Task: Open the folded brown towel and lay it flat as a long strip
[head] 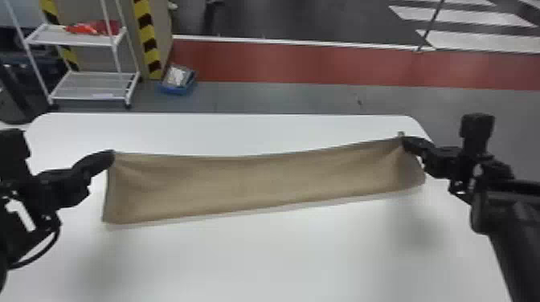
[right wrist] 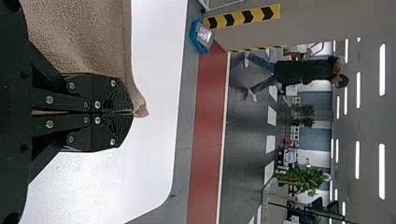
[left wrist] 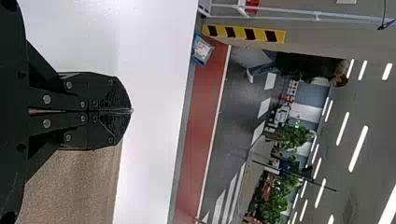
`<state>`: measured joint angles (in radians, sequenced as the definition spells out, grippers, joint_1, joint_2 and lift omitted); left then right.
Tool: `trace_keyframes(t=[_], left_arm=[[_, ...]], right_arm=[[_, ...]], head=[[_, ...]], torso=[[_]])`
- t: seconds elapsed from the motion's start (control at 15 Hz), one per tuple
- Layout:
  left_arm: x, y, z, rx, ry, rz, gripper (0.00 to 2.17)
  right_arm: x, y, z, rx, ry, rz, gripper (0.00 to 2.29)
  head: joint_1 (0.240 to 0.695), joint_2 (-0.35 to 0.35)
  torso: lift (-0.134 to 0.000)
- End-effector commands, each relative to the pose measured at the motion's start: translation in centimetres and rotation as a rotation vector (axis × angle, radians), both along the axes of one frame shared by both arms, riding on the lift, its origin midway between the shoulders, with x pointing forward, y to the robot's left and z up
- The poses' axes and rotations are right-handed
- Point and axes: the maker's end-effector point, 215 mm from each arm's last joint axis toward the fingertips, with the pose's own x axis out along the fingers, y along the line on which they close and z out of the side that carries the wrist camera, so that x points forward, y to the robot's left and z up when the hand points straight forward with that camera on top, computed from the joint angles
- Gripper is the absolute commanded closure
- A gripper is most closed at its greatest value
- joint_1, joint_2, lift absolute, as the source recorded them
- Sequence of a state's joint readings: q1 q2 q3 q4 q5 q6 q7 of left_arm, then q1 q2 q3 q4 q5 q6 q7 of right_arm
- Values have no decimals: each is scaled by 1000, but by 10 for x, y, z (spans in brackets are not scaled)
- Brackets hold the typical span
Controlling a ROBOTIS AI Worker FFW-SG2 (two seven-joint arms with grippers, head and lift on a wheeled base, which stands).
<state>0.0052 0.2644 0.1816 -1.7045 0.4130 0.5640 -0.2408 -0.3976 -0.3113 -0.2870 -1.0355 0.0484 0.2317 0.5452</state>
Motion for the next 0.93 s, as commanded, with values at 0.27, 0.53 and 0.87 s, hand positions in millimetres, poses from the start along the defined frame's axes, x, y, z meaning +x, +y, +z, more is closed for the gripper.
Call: trace_keyframes(t=[0.27, 0.53, 0.87], left_arm=[[10, 9, -5, 39, -28, 19, 161], [5, 41, 1, 84, -67, 80, 29], [-26, 38, 7, -29, -64, 81, 29]], right_arm=[[10, 12, 0, -41, -21, 6, 289], [7, 3, -2, -61, -19, -9, 124], [-14, -15, -15, -39, 24, -27, 127]], head=[[695, -103], [695, -82], [695, -72]], torso=[[-123], [-123], [-123]])
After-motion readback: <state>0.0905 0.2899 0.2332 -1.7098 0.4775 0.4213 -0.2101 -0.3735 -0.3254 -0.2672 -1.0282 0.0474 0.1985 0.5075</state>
